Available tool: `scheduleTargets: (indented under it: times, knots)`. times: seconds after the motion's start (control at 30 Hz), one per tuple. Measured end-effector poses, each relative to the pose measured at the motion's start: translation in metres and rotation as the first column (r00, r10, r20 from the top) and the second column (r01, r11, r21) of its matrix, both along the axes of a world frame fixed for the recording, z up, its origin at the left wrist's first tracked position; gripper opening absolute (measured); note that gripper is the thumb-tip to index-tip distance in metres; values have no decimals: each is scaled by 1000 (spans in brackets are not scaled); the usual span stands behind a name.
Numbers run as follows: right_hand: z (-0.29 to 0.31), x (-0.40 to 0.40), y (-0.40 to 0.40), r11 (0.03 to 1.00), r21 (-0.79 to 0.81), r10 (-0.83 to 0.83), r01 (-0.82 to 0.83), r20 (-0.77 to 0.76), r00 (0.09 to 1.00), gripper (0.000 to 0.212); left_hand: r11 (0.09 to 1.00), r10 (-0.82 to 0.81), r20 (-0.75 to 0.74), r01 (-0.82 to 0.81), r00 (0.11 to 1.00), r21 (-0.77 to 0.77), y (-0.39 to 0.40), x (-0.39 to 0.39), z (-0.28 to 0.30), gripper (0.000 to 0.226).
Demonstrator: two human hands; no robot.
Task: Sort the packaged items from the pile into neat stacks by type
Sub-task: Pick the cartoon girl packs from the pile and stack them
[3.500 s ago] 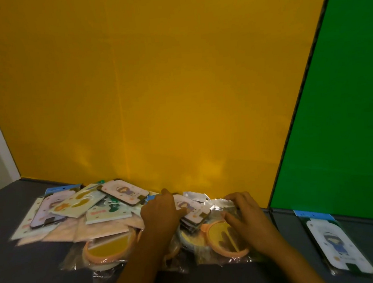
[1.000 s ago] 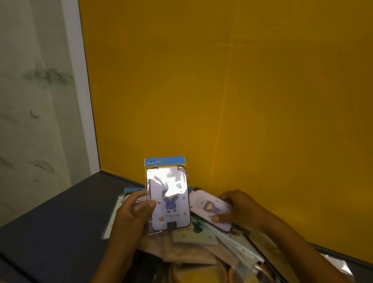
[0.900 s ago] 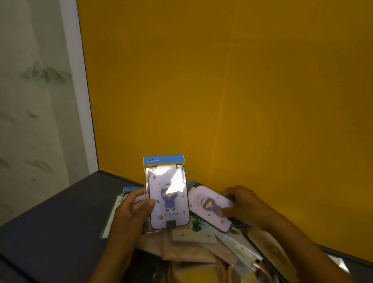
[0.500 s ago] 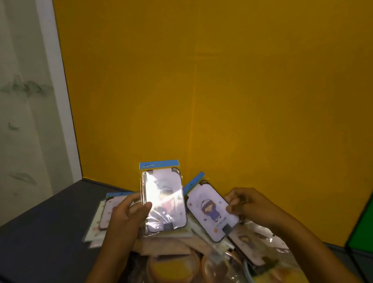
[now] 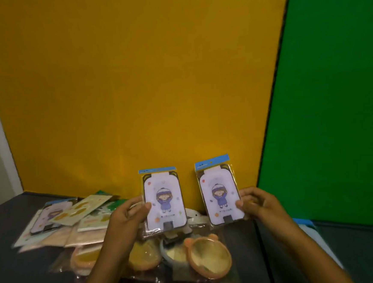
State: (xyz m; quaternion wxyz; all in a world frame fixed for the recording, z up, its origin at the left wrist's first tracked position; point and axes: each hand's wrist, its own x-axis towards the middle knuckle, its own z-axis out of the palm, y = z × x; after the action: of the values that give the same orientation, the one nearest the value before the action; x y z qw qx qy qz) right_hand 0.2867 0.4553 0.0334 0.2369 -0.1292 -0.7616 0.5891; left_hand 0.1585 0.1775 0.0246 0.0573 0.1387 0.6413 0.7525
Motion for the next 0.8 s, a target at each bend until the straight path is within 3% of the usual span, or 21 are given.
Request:
scheduleTargets:
  times: [0.3, 0.53, 0.8]
  knots:
    - [-22, 111, 82, 980, -160, -129, 120, -48, 990, 18, 991, -119, -8, 118, 993, -60, 95, 75, -16, 25]
    - [-42, 171, 129, 944, -208, -249, 258, 71, 966, 15, 979, -192, 67, 196, 979, -62, 156, 123, -25, 16]
    - [-66, 177, 143, 935, -190, -266, 298, 178, 947, 15, 967, -235, 73, 241, 969, -85, 182, 144, -30, 15]
